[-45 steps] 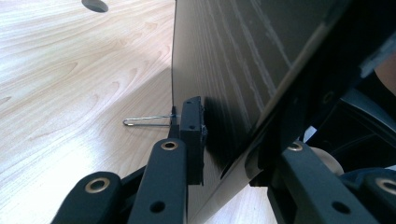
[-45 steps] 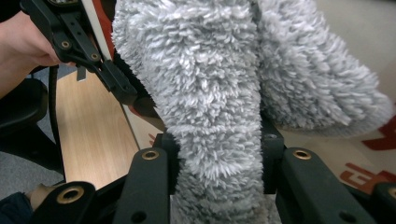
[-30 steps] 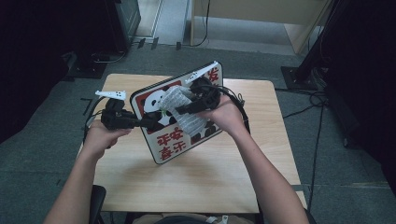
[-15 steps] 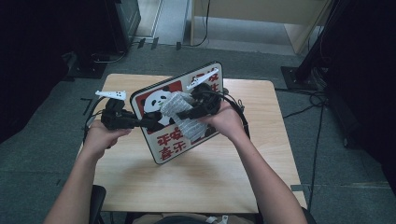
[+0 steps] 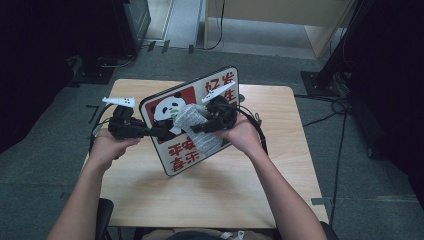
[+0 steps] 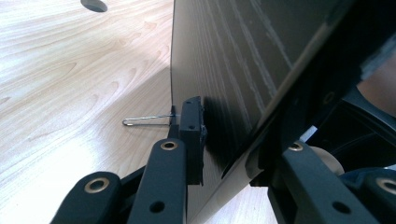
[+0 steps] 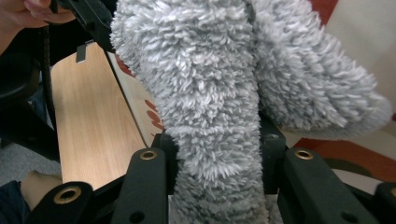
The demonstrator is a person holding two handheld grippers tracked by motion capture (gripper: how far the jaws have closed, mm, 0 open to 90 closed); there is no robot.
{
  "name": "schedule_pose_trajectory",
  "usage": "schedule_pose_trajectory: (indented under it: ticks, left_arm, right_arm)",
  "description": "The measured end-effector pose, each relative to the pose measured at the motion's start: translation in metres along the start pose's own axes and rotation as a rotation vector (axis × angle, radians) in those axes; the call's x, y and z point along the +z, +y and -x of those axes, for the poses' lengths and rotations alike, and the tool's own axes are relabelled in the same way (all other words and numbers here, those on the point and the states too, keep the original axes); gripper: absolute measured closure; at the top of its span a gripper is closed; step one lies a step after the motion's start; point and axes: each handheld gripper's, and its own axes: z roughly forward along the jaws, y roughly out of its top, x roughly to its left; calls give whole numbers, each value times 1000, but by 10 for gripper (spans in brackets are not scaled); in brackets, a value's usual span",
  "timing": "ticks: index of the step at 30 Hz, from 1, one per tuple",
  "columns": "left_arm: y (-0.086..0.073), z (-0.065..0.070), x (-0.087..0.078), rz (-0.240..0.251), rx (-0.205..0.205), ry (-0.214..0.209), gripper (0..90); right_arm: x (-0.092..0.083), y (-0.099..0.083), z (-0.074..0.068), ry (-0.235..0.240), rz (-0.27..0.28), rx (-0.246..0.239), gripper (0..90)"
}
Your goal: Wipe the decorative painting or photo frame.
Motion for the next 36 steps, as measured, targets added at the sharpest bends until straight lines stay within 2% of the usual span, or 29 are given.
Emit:
schedule_pose_trajectory:
  ticks: [18, 36]
  left_arm:
    - [0, 0, 0, -1, 3, -1, 739]
    - [0, 1, 1, -1, 4, -2, 737]
  right_arm:
    - [9, -15, 3, 8, -8, -4, 616]
    - [19, -29, 3, 9, -18, 15, 610]
